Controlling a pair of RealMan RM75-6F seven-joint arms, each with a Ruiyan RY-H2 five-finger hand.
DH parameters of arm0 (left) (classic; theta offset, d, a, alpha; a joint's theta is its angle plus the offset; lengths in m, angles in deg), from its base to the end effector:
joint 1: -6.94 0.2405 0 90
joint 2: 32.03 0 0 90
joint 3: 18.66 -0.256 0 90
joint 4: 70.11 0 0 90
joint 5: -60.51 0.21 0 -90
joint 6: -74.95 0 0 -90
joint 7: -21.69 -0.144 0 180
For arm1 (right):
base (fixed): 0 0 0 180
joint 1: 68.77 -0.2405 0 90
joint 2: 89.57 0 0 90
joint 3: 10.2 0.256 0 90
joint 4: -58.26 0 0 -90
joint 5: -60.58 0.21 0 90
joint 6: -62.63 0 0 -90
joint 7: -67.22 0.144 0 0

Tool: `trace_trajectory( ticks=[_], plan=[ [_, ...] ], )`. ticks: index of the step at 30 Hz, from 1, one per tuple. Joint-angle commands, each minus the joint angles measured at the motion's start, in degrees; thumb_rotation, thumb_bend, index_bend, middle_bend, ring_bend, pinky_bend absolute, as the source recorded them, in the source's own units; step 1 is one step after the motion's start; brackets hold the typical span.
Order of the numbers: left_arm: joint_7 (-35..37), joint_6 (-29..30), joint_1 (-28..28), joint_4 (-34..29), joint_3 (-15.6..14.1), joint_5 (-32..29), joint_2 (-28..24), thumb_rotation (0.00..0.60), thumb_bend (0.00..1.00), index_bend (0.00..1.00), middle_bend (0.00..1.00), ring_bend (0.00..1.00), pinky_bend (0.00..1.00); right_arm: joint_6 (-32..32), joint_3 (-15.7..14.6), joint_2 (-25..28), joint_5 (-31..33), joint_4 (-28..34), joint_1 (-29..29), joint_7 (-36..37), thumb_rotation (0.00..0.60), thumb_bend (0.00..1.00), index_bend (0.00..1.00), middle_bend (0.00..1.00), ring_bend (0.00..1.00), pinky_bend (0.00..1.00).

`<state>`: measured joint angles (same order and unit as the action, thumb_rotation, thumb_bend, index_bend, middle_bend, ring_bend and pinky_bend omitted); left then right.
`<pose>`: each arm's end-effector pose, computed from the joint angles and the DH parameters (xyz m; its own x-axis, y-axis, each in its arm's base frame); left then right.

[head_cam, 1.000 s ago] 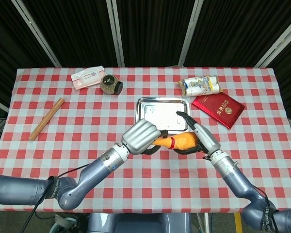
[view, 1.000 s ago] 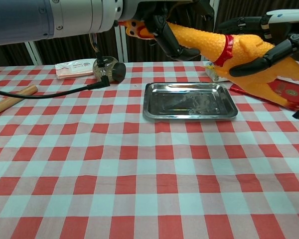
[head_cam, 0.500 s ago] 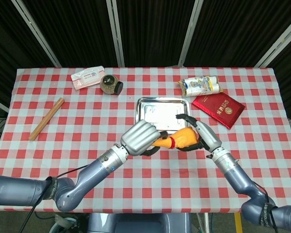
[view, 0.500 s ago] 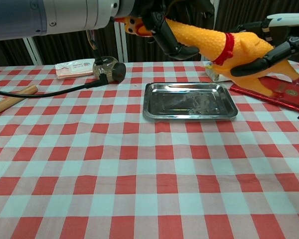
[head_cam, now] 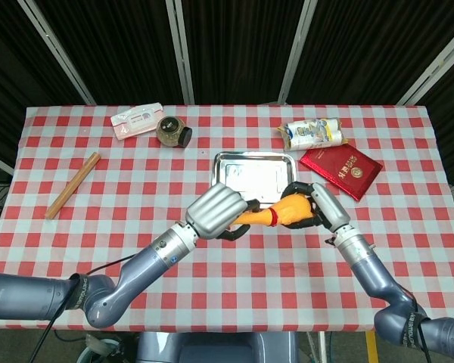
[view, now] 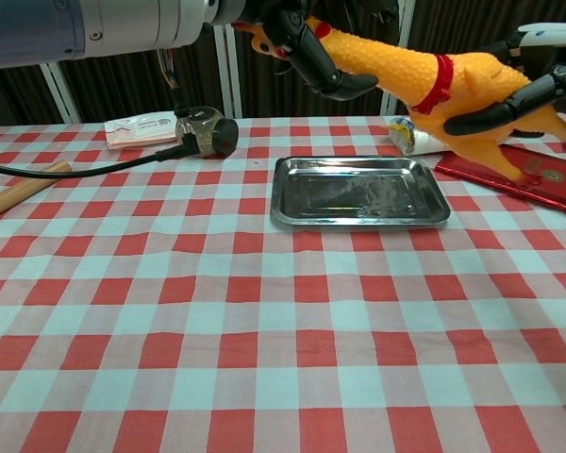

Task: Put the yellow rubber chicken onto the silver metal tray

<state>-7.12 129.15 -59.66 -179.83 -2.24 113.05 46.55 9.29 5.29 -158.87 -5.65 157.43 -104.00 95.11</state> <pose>0.0520 0.3179 0.0275 0.4368 0.1879 0.8797 0.6620 -0.7293 -0.1729 -0.1650 -0.3392 0.0869 -0.3091 -0.3702 0.8760 -0.9267 -0.0900 -0.3650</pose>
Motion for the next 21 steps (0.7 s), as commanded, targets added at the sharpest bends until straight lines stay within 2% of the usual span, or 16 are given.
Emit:
trace_trajectory(
  ticks=[1, 4, 7, 8, 10, 14, 16, 17, 21],
  plan=[
    [0.2, -0.1, -0.2, 0.5, -0.2, -0.3, 0.3, 0.6, 0.81, 0.69, 0.7, 0.62, 0.7, -0.1, 0.2, -0.1, 0.2, -0.2, 0.2, -0.2, 0.6, 0.32, 1.0, 0.99, 0.98, 1.0],
    [0.5, -0.1, -0.3, 0.9, -0.2, -0.4, 0.6, 0.6, 0.8, 0.69, 0.7, 0.62, 0.7, -0.5, 0.2, -0.2, 0.3, -0.4, 0.3, -0.7, 0.6, 0.35, 1.0, 1.0, 1.0, 1.0],
    [0.4, 0.8, -0.3, 2.1, -0.2, 0.4, 1.1, 0.6, 0.8, 0.69, 0.7, 0.62, 0.7, -0.2, -0.5, 0.6, -1.0, 0.0, 0.7, -1.3, 0.6, 0.35, 0.99, 0.96, 0.91, 0.96],
    [0.3, 1.1, -0.3, 2.4, -0.2, 0.8, 1.3, 0.6, 0.8, 0.69, 0.7, 0.62, 0.7, -0.1, -0.6, 0.9, -1.4, 0.2, 0.8, -1.1, 0.6, 0.35, 0.94, 0.91, 0.84, 0.9],
    [0.1, 1.7, -0.3, 3.6, -0.4, 1.6, 1.8, 0.6, 0.8, 0.69, 0.7, 0.62, 0.7, 1.0, -1.2, 1.9, -2.9, 0.5, 1.0, -0.3, 0.6, 0.35, 0.76, 0.77, 0.7, 0.77],
    [-0.4, 2.2, -0.4, 5.6, -0.8, 2.5, 2.6, 0.6, 0.8, 0.69, 0.7, 0.62, 0.7, 2.9, -2.2, 3.5, -6.3, 0.5, 1.0, 2.0, 0.6, 0.35, 0.28, 0.44, 0.35, 0.45],
    [-0.6, 2.6, -0.4, 6.5, -1.0, 2.9, 3.0, 0.6, 0.8, 0.69, 0.7, 0.62, 0.7, 3.7, -2.8, 4.1, -7.9, 0.4, 1.0, 3.2, 0.6, 0.35, 0.13, 0.33, 0.25, 0.38],
    [-0.6, 2.7, -0.4, 7.0, -1.0, 3.1, 3.3, 0.6, 0.8, 0.69, 0.7, 0.62, 0.7, 4.1, -3.0, 4.4, -8.8, 0.4, 1.0, 4.3, 0.6, 0.35, 0.08, 0.29, 0.22, 0.36],
    [-0.3, 2.8, -0.3, 7.8, -1.1, 3.4, 4.1, 0.6, 0.8, 0.69, 0.71, 0.62, 0.69, 4.2, -3.6, 4.8, -11.4, -0.4, 1.1, 7.1, 0.6, 0.35, 0.03, 0.26, 0.18, 0.32]
  ],
)
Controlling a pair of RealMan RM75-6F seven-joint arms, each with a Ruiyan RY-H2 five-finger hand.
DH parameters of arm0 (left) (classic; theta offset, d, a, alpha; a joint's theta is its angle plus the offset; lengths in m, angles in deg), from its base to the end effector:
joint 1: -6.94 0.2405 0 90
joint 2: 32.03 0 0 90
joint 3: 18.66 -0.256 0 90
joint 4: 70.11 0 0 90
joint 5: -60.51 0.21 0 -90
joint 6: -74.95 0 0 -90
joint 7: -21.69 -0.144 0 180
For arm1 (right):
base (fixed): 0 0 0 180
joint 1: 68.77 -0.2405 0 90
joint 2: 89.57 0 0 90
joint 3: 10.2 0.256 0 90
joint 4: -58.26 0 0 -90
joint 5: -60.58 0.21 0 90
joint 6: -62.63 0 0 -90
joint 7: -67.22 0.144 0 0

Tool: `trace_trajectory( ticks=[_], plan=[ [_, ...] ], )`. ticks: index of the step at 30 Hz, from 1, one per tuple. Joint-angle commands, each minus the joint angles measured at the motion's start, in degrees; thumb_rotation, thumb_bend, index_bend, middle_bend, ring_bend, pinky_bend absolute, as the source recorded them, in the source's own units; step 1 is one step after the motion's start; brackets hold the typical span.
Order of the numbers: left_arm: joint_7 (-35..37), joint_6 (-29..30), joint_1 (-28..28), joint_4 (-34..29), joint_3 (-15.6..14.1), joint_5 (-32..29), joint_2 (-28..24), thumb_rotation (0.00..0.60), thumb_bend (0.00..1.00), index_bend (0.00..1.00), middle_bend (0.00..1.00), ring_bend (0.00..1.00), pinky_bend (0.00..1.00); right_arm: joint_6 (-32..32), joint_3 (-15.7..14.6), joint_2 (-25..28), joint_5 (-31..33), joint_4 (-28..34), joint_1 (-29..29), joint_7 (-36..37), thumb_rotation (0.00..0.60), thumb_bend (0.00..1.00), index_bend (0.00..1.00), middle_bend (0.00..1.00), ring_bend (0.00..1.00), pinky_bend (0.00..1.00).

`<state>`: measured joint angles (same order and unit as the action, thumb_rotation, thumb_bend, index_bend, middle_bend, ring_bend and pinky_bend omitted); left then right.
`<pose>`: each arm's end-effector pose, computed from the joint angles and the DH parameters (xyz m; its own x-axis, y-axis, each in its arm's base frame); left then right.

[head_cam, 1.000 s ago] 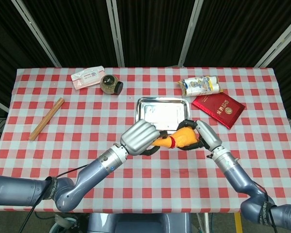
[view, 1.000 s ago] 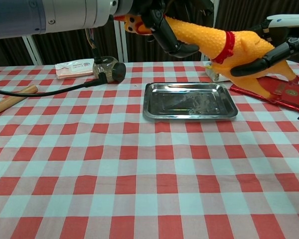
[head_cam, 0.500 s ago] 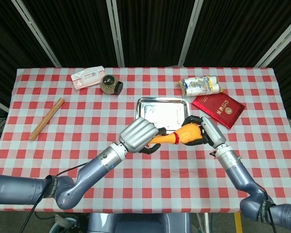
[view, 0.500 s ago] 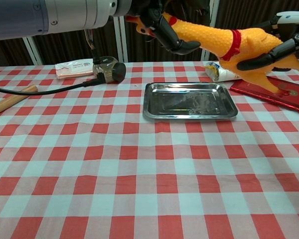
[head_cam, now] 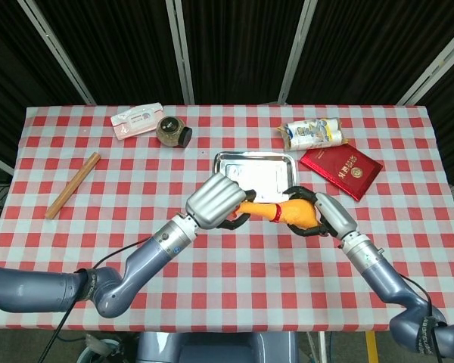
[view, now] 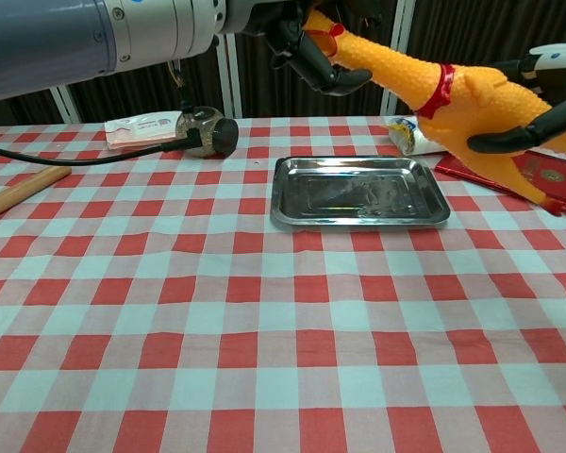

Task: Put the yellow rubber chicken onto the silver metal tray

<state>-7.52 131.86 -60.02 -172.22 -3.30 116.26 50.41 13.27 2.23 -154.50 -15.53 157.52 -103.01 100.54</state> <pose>0.0458 0.3386 0.0178 0.4498 0.0864 0.8889 0.6501 -0.7141 -0.2596 -0.1754 -0.3238 0.0910 -0.2046 -0.4725 0.8572 -0.9449 -0.1334 -0.2991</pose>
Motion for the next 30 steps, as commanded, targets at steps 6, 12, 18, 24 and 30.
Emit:
trace_trajectory(
  ticks=[6, 12, 18, 24, 30],
  plan=[
    [0.0, 0.1, 0.0, 0.1, -0.2, 0.8, 0.7, 0.6, 0.8, 0.69, 0.71, 0.62, 0.69, -0.4, -0.9, 0.6, -3.5, -1.1, 0.2, 4.5, 0.6, 0.35, 0.0, 0.25, 0.16, 0.29],
    [0.1, -0.3, 0.0, -0.5, -0.1, 0.5, 1.0, 0.6, 0.79, 0.69, 0.71, 0.62, 0.69, -0.8, -0.9, 0.4, -3.6, -1.6, 0.2, 5.2, 0.6, 0.35, 0.28, 0.29, 0.24, 0.34],
    [0.3, -0.6, 0.0, -0.9, 0.1, 0.0, 0.8, 0.6, 0.79, 0.69, 0.71, 0.62, 0.69, -2.1, -0.4, -0.2, -1.7, -1.9, 0.5, 4.1, 0.6, 0.35, 0.88, 0.74, 0.74, 0.78],
    [0.4, -0.8, 0.0, -1.4, 0.0, 0.1, 0.6, 0.6, 0.79, 0.69, 0.71, 0.62, 0.69, -2.6, 0.0, -1.2, -0.3, -2.4, 0.4, 2.4, 0.6, 0.36, 1.0, 0.98, 0.98, 0.99],
    [0.4, -1.0, 0.0, -1.5, -0.1, 0.0, 0.7, 0.6, 0.79, 0.69, 0.71, 0.62, 0.69, -2.9, 0.3, -1.5, 0.1, -2.8, 0.3, 2.3, 0.6, 0.48, 1.0, 1.0, 1.0, 1.0]
  ],
)
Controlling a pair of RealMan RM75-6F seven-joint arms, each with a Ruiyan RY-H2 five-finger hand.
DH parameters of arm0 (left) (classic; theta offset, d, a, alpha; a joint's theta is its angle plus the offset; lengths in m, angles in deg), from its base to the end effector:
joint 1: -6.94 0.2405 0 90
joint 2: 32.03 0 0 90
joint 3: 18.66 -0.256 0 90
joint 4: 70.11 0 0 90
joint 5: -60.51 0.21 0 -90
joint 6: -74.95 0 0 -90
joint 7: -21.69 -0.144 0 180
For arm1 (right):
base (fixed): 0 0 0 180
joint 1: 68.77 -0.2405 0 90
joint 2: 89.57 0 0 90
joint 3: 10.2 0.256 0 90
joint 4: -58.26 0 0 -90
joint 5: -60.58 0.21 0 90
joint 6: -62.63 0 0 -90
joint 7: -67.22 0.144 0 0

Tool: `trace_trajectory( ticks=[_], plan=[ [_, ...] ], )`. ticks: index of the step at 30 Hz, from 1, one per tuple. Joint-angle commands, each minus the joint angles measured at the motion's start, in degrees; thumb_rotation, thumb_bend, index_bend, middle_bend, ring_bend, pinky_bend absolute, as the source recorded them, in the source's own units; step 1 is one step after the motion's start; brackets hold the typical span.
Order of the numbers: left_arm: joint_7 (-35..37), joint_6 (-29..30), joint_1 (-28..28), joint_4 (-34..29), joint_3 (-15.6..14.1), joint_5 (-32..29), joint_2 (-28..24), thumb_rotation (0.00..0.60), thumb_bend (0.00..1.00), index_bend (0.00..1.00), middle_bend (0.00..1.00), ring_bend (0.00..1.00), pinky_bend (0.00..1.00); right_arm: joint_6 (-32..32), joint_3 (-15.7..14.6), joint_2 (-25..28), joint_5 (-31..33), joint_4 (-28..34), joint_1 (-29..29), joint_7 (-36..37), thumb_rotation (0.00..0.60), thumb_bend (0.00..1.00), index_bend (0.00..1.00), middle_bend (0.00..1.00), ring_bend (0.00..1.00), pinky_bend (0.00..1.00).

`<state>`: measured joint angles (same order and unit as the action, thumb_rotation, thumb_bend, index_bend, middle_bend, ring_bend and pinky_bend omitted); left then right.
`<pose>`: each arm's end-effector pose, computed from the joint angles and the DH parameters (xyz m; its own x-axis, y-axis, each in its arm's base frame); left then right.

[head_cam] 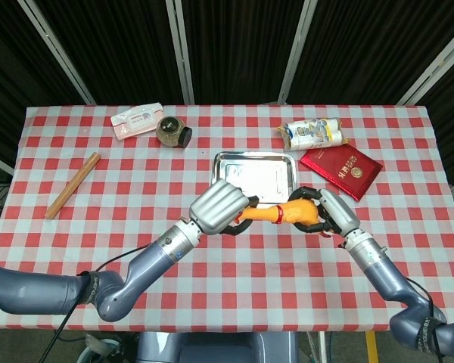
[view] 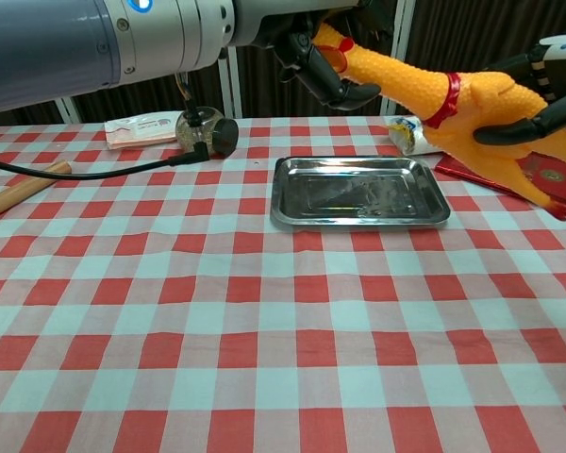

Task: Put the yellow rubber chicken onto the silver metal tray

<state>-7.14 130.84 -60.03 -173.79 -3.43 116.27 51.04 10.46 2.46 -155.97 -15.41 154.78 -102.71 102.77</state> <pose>0.0493 0.3276 0.0109 0.4455 0.1302 0.8858 0.6453 -0.7324 -0.2169 -0.1819 -0.3313 0.0948 -0.2477 -0.4224 0.8719 -0.9348 -0.1322 -0.3296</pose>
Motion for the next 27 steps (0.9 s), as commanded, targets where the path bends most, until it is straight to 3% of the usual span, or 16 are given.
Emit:
trace_trajectory(
  ticks=[1, 4, 7, 11, 14, 17, 21, 25, 27],
  plan=[
    [0.0, 0.0, 0.0, 0.0, 0.0, 0.0, 0.1, 0.6, 0.79, 0.69, 0.71, 0.62, 0.69, -0.2, 0.0, -0.1, -0.1, -0.1, 0.0, 0.0, 0.6, 0.49, 1.0, 1.0, 1.0, 1.0],
    [0.0, 0.0, -0.1, 0.2, 0.1, -0.1, 0.2, 0.6, 0.79, 0.69, 0.71, 0.62, 0.69, -0.6, 0.0, -0.1, -0.1, -0.2, 0.2, -0.2, 0.6, 0.49, 1.0, 1.0, 1.0, 1.0],
    [0.0, 0.1, -0.2, 0.5, 0.2, -0.1, 0.4, 0.6, 0.79, 0.69, 0.71, 0.62, 0.7, -1.2, -0.1, -0.1, -0.7, -0.3, 0.4, -0.4, 0.6, 0.49, 0.9, 0.93, 0.87, 0.91],
    [-0.5, 0.5, -0.3, 1.5, 0.3, -0.3, 0.9, 0.6, 0.79, 0.69, 0.71, 0.62, 0.7, 0.4, -1.6, 1.7, -4.6, 0.1, 0.1, 2.8, 0.6, 0.43, 0.47, 0.57, 0.48, 0.6],
    [-0.9, 0.6, -0.4, 1.9, 0.2, -0.6, 1.2, 0.6, 0.79, 0.69, 0.71, 0.62, 0.7, 1.4, -2.5, 2.8, -7.2, -0.4, -0.4, 5.8, 0.6, 0.39, 0.21, 0.35, 0.26, 0.4],
    [-1.3, 0.6, -0.6, 2.2, 0.3, -0.8, 1.4, 0.6, 0.79, 0.69, 0.7, 0.62, 0.69, 1.7, -3.2, 3.3, -8.8, -0.9, -0.7, 7.5, 0.6, 0.39, 0.07, 0.24, 0.16, 0.33],
    [-1.5, 0.7, -0.7, 2.5, 0.3, -0.9, 1.9, 0.6, 0.79, 0.69, 0.7, 0.62, 0.69, 2.1, -4.2, 3.8, -10.6, -1.5, -1.3, 9.4, 0.597, 0.37, 0.01, 0.19, 0.1, 0.28],
    [-1.6, 0.6, -0.8, 2.7, 0.4, -1.1, 2.1, 0.6, 0.79, 0.69, 0.7, 0.62, 0.7, 2.0, -4.7, 4.0, -11.5, -2.1, -1.7, 10.9, 0.532, 0.31, 0.0, 0.16, 0.07, 0.25],
    [-1.5, 0.6, -0.9, 2.7, 0.4, -1.1, 2.2, 0.6, 0.79, 0.69, 0.7, 0.62, 0.7, 1.9, -4.9, 4.0, -11.4, -2.3, -1.8, 11.2, 0.531, 0.31, 0.0, 0.16, 0.07, 0.25]
  ],
)
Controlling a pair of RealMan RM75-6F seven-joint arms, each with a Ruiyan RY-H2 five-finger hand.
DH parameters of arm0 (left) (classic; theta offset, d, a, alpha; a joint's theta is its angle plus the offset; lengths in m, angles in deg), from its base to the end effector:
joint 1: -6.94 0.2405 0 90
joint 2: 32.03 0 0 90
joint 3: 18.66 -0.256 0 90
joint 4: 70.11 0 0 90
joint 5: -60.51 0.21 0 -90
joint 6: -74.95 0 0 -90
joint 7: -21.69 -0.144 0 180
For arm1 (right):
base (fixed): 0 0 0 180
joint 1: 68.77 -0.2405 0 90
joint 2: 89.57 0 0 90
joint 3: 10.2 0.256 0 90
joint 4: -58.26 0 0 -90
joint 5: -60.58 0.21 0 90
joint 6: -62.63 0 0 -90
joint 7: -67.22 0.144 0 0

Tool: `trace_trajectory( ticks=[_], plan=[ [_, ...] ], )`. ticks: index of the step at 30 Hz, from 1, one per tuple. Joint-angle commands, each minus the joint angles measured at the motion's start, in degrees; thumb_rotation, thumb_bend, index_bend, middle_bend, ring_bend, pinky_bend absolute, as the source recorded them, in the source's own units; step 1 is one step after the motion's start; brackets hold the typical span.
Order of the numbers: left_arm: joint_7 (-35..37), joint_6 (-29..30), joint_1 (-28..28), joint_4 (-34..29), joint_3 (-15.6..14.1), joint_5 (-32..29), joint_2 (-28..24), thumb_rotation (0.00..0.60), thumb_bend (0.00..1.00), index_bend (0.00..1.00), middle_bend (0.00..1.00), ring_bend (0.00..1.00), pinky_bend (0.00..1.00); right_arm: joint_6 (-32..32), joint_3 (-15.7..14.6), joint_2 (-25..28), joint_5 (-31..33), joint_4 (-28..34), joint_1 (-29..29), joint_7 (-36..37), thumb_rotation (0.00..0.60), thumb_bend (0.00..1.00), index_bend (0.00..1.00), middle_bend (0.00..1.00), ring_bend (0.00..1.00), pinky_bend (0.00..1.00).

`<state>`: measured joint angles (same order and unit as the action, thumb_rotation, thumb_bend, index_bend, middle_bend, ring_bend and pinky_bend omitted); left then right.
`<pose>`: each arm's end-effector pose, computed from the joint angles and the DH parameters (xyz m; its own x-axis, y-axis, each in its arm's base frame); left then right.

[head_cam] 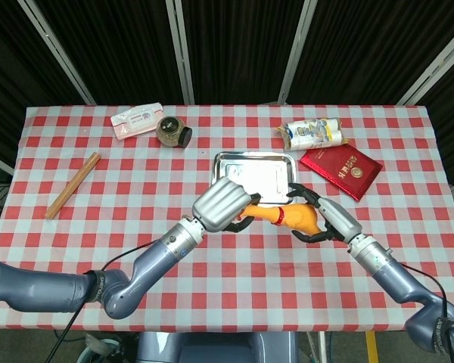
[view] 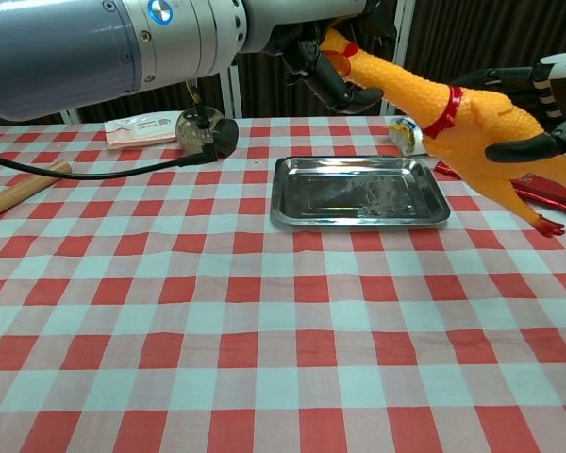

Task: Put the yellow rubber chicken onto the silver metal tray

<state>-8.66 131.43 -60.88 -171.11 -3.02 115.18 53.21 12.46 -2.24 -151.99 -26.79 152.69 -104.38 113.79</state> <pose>0.0523 0.3340 0.0037 0.4511 0.1076 0.8860 0.6486 -0.7214 -0.2426 -0.1900 -0.3220 0.0993 -0.1725 -0.5390 0.8245 -0.9365 -0.1697 -0.3069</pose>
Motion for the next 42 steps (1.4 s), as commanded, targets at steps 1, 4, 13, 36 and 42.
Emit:
trace_trajectory(
  ticks=[1, 4, 13, 36, 42],
  plan=[
    [0.1, 0.0, 0.0, 0.0, 0.1, 0.0, 0.1, 0.6, 0.79, 0.69, 0.7, 0.62, 0.7, -0.1, -0.2, -0.1, 0.0, -0.4, -0.3, 0.2, 0.531, 0.31, 0.0, 0.16, 0.07, 0.25],
    [0.2, -0.1, 0.0, -0.1, 0.1, 0.0, 0.1, 0.6, 0.79, 0.69, 0.7, 0.62, 0.7, -0.3, -0.2, -0.4, 0.5, -0.7, -0.3, 0.0, 0.546, 0.31, 0.03, 0.17, 0.1, 0.26],
    [0.9, 0.0, 0.4, -1.4, -0.1, 0.8, -0.5, 0.6, 0.79, 0.69, 0.7, 0.62, 0.69, -1.6, 0.3, -1.4, 3.2, -0.8, -0.2, -2.5, 0.6, 0.33, 0.82, 0.71, 0.71, 0.8],
    [1.7, 0.1, 1.3, -2.0, -0.6, 2.1, -0.8, 0.6, 0.79, 0.69, 0.7, 0.62, 0.7, -4.1, 0.7, -2.3, 4.8, -0.2, 0.6, -6.2, 0.6, 0.7, 0.86, 0.91, 0.85, 0.93],
    [1.7, 0.5, 1.5, -1.4, -0.6, 2.2, -0.5, 0.6, 0.79, 0.69, 0.7, 0.62, 0.69, -4.5, -0.1, -1.8, 2.7, 0.1, 0.8, -4.9, 0.573, 0.38, 0.2, 0.39, 0.32, 0.46]
  ],
)
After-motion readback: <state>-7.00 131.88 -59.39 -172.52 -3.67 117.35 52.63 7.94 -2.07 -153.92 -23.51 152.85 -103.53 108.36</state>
